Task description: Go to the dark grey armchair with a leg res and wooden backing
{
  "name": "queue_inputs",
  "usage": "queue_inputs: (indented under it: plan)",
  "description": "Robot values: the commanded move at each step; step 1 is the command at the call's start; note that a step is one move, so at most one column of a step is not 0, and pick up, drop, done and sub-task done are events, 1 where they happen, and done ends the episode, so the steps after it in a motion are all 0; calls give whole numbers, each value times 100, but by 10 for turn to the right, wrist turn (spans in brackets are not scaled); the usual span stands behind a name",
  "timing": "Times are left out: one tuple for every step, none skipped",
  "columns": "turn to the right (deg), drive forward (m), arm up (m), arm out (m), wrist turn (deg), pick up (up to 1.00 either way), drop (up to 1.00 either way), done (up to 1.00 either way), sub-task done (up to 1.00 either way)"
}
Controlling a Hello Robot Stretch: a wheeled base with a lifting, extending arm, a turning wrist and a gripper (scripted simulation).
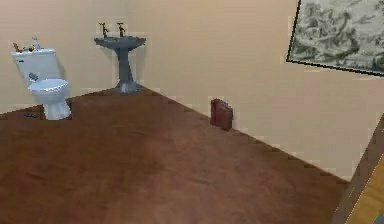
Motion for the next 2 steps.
queue_inputs:
  plan:
    - [-450, 0, 0, 0, 0, 0, 0, 0, 0]
    - [-60, 0, 0, 0, 0, 0, 0, 0, 0]
